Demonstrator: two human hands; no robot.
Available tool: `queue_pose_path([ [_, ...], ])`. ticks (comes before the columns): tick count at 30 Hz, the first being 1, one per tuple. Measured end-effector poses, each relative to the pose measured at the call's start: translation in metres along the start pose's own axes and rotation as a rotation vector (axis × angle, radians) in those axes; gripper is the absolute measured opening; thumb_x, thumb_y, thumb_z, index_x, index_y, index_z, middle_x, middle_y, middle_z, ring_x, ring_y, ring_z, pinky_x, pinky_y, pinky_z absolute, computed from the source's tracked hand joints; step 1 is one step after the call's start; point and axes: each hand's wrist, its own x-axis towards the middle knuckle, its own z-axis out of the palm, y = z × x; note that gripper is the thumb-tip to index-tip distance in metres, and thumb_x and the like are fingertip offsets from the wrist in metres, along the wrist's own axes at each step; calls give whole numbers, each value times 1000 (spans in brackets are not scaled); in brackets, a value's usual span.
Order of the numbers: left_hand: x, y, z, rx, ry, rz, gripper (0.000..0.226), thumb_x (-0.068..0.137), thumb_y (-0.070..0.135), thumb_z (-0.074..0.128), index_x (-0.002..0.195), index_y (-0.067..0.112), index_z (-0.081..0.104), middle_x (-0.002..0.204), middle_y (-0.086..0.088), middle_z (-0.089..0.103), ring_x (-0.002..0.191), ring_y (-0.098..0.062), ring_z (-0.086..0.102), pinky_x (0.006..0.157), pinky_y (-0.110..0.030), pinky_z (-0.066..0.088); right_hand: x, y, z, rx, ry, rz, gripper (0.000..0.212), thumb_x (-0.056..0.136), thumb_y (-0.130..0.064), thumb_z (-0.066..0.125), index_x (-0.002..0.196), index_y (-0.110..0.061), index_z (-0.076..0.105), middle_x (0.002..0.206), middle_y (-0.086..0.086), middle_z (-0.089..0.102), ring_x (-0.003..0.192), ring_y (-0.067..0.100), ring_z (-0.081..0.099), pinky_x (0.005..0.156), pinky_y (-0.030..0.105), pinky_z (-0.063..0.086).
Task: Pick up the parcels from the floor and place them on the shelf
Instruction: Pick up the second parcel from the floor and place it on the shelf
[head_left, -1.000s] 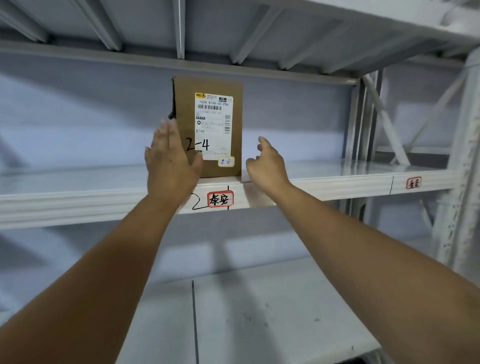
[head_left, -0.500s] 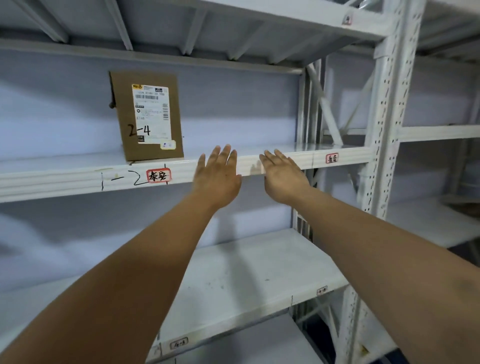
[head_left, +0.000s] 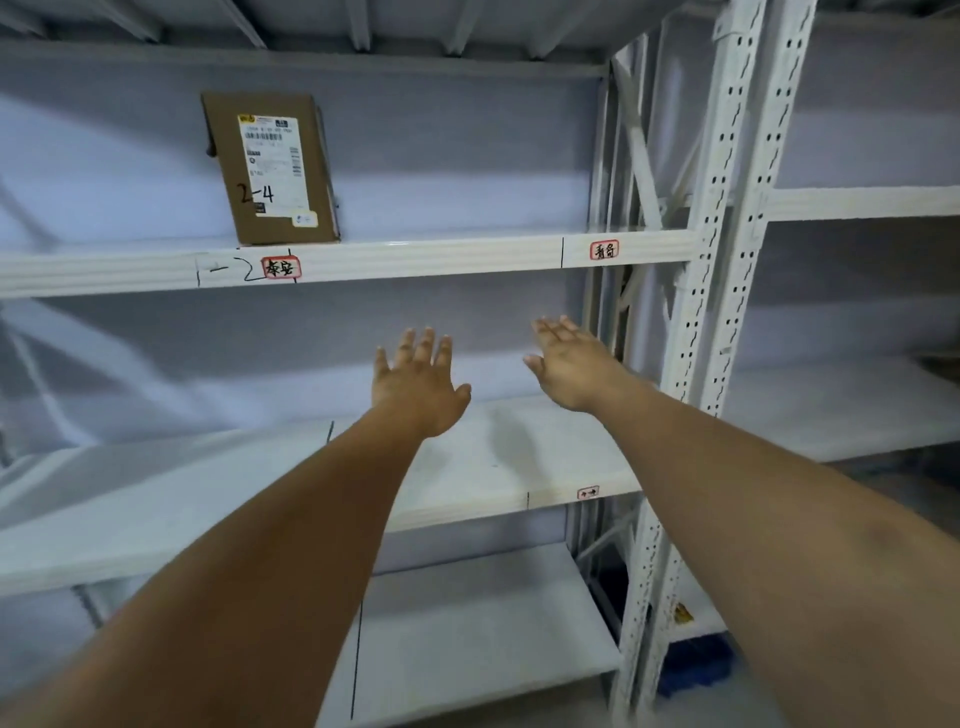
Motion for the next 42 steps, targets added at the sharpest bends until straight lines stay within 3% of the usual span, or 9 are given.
queue_pose_path([
  [6,-40,-14,15,9,-72,-136,75,98,55,20,157,16,-4,165,-4,-10,153,-25,-10,121,-50,2,-26,0,19,25,-46,-20,62,102,-40,21,155,-11,5,164,5,4,152,22,1,124,41,6],
  [13,-61,-26,30,-39,-80,-119,71,100,50,21,157,15,-2,166,-4,-8,153,-25,-10,122,-48,1,-41,-28,38,63,-94,-33,61,102,-39,22,155,-13,4,165,3,2,152,20,-1,123,39,4],
  [19,-66,-33,65,-43,-174,-86,68,98,23,33,157,16,-1,165,-3,-11,152,-25,-11,123,-48,0,-47,-48,70,67,-213,-1,61,103,-38,21,155,-12,4,165,5,0,152,21,-1,124,38,4],
  [22,-68,-38,88,-43,-257,-63,72,96,21,38,157,15,0,165,-2,-13,152,-25,-12,123,-48,0,-51,-52,91,83,-266,23,62,103,-39,22,155,-11,4,165,5,0,152,21,-2,124,38,5],
  [29,-71,-42,158,-112,-360,-5,74,100,36,37,157,11,-2,166,-3,-9,153,-24,-8,122,-46,2,-72,-51,167,98,-379,93,61,103,-36,24,154,-8,7,164,10,5,152,24,4,123,36,7],
  [37,-112,-22,262,-156,-556,51,72,101,39,35,157,10,0,166,-4,-7,153,-24,-7,123,-46,1,-123,-38,278,127,-594,148,60,103,-35,24,154,-9,7,164,8,6,152,24,3,124,37,6],
  [42,-138,-2,349,-360,-694,-83,69,100,39,38,157,17,7,166,-3,1,153,-27,3,123,-46,10,-151,-24,360,187,-703,188,58,103,-33,23,154,-8,9,164,9,8,152,25,3,123,38,8],
])
